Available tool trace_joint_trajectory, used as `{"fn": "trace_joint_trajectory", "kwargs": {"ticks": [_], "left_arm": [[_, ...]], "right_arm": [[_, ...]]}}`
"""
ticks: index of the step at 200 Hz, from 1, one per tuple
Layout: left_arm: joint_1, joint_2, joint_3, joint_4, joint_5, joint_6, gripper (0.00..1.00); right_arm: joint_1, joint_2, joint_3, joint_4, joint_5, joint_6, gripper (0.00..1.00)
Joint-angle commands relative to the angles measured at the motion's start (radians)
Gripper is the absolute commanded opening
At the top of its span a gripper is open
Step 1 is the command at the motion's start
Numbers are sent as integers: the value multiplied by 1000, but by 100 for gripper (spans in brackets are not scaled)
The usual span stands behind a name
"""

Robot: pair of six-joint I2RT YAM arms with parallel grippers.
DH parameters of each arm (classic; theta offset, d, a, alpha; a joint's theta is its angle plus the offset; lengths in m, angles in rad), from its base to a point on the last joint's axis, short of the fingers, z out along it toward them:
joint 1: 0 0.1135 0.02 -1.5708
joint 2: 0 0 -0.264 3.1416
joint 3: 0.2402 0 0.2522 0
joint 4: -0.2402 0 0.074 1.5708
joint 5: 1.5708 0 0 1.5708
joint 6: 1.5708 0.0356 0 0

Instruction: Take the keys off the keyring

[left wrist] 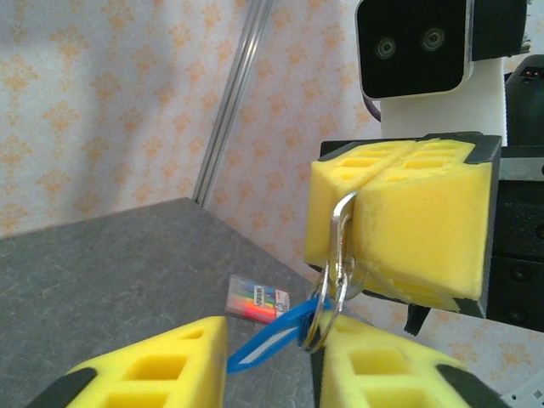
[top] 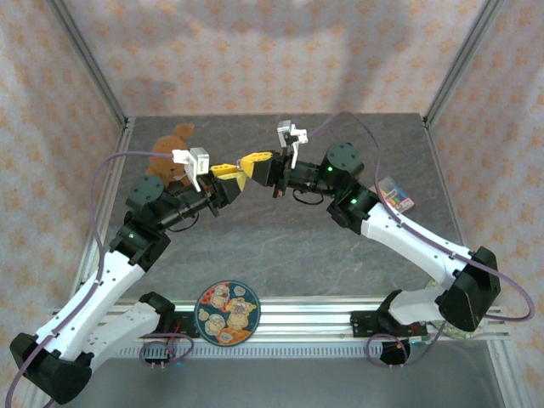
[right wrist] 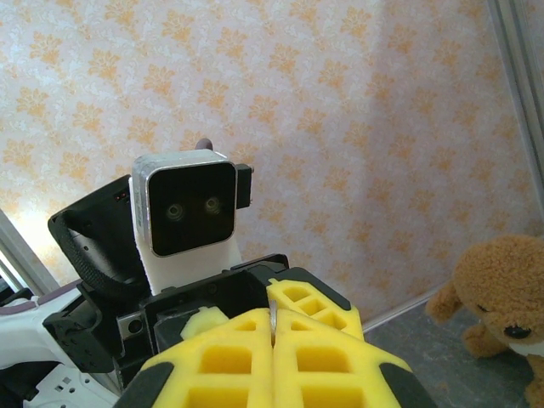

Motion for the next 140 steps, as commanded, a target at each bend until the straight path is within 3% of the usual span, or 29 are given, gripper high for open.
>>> {"fn": "trace_joint_trajectory", "kwargs": {"ticks": [1,59,87,140], "left_arm": [[-7,0,38,55,8,25,29],[-18,11,43,61,7,42,27],[-22,11,43,65,9,50,13],[-33,1,56,24,-33,88,0]], "right_arm": [[6,6,37,32,-19,-11,0],[8,11,37,41,-29,-1,0],[10,9,36,43,-28,-1,0],[10,2,32,27,-12,-18,0]]}}
